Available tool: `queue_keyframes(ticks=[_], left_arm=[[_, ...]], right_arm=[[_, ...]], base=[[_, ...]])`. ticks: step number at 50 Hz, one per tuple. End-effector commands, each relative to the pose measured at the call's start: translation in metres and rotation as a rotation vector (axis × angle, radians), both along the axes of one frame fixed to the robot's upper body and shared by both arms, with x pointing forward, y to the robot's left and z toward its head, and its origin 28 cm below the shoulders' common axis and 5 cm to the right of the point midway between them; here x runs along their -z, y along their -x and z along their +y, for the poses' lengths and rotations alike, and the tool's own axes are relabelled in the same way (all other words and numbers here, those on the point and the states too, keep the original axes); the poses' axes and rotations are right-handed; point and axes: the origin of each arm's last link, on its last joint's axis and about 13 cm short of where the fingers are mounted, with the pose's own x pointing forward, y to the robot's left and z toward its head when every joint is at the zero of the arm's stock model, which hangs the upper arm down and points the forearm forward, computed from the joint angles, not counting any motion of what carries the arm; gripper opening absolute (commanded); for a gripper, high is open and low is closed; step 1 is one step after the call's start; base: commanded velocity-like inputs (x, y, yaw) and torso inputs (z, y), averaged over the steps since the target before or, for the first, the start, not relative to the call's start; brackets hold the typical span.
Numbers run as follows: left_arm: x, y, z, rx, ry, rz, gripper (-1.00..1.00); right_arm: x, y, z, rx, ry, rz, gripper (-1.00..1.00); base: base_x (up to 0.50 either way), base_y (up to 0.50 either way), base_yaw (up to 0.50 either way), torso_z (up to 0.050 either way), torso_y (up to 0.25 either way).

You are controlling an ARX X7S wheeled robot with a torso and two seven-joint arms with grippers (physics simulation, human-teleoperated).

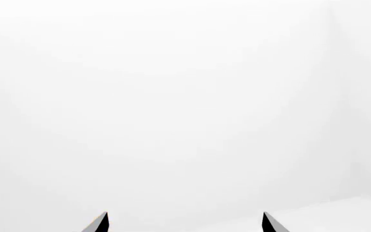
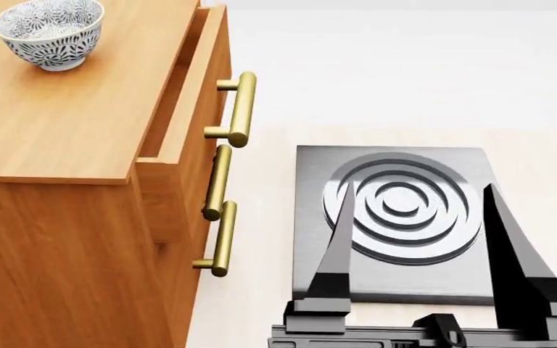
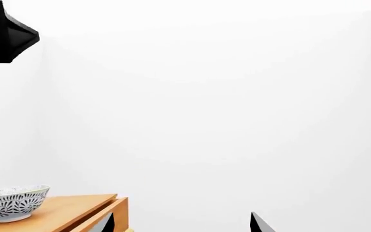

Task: Pick the akita bowl on the wooden cabinet and place it on the plate.

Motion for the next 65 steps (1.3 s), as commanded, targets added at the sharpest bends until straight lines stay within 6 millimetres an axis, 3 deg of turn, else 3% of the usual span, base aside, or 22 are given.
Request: queue_keyframes(ticks=[1, 8, 25, 33, 53, 65], left_arm=[[-0.028, -0.022, -0.001, 0.112, 0.0, 0.087, 1.0], [-0.036, -0.041, -0.003, 0.134, 0.023, 0.17, 1.0], [-0.078, -0.078, -0.017, 0.098, -0.046, 0.223, 1.0], [-0.075, -0.086, -0.016, 0.065, -0.076, 0.269, 1.0], [-0.068, -0.089, -0.002, -0.123, 0.039, 0.369, 1.0], [-0.06, -0.094, 0.02, -0.206, 0.109, 0.406, 1.0]], right_arm=[[0.0, 0.0, 0.0, -0.002, -0.002, -0.001, 1.0], [0.0, -0.001, 0.0, -0.004, -0.004, 0.002, 1.0], [0.0, -0.001, -0.001, -0.011, -0.02, 0.005, 1.0], [0.0, 0.0, -0.001, -0.013, -0.021, 0.003, 1.0], [-0.001, -0.001, -0.003, -0.01, -0.026, 0.002, 1.0], [0.0, -0.001, -0.003, -0.01, -0.027, 0.005, 1.0]], base=[[0.0, 0.0, 0.0, 0.0, 0.0], [0.0, 0.0, 0.0, 0.0, 0.0], [0.0, 0.0, 0.0, 0.0, 0.0], [0.0, 0.0, 0.0, 0.0, 0.0], [0.0, 0.0, 0.0, 0.0, 0.0], [0.0, 0.0, 0.0, 0.0, 0.0]])
